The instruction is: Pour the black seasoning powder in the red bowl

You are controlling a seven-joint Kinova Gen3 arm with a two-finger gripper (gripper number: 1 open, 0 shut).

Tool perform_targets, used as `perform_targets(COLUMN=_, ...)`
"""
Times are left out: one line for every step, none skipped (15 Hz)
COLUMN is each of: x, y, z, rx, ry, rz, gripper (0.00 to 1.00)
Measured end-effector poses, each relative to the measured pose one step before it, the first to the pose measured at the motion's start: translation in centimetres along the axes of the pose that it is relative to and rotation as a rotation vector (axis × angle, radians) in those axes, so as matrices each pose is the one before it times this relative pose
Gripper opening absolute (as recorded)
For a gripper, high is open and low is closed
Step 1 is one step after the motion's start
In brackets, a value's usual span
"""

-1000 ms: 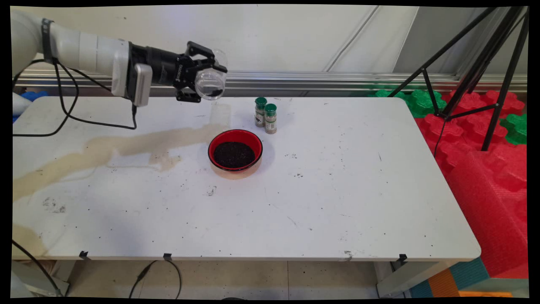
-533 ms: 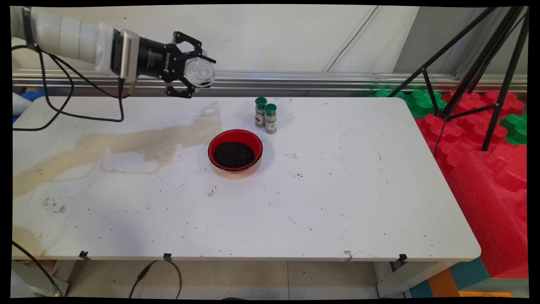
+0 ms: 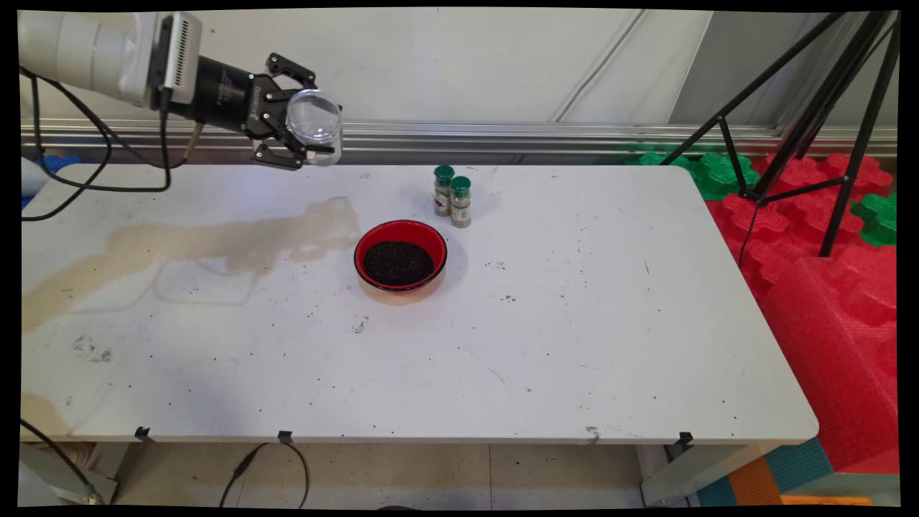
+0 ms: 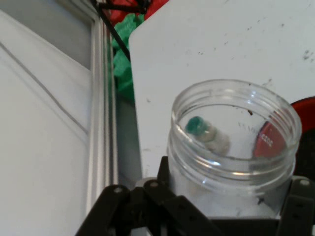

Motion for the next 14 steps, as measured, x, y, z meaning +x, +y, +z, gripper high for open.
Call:
perform_targets(x=-0.192, y=0.082, z=-0.439, rx=-0.0095, ry=0.00425, rz=-0.04412, gripper=0.0)
perform_targets(x=-0.187, y=0.079, z=-0.362, rx=-0.00785, ry=0.00358, rz=-0.03576, gripper=0.0)
perform_targets(x=-0.242, y=0.128, z=-0.398, rx=-0.0094, ry=0.00552, rz=-0.04084, gripper=0.0)
perform_targets(x=-0.24, y=0.111, z=-0.309, rx=-0.00718, ry=0.005, rz=-0.0326, gripper=0.0)
perform_targets(x=-0.297, y=0.121, z=-0.32, rx=-0.00723, ry=0.00615, rz=-0.03566, gripper=0.0)
perform_targets(x=-0.198, y=0.06, z=-0.159, rx=-0.00263, ry=0.00376, rz=-0.02024, gripper=0.0)
perform_targets(x=-0.299, y=0.072, z=-0.201, rx=-0.00293, ry=0.00581, rz=-0.02971, gripper=0.0)
perform_targets(x=-0.393, y=0.044, z=-0.168, rx=0.00076, ry=0.00722, rz=-0.0359, gripper=0.0)
perform_targets(x=-0.438, y=0.007, z=-0.087, rx=0.00412, ry=0.00701, rz=-0.03681, gripper=0.0)
perform_targets(x=-0.379, y=-0.021, z=-0.018, rx=0.00558, ry=0.00645, rz=-0.03138, gripper=0.0)
perform_targets(x=-0.459, y=-0.071, z=0.063, rx=0.01065, ry=0.00876, rz=-0.03946, gripper=0.0)
perform_targets(x=-0.445, y=-0.073, z=0.156, rx=0.01059, ry=0.00983, rz=-0.03953, gripper=0.0)
perform_targets(x=-0.365, y=-0.042, z=0.185, rx=0.00778, ry=0.00878, rz=-0.03388, gripper=0.0)
perform_targets(x=-0.431, y=-0.037, z=0.293, rx=0.00762, ry=0.0098, rz=-0.03869, gripper=0.0)
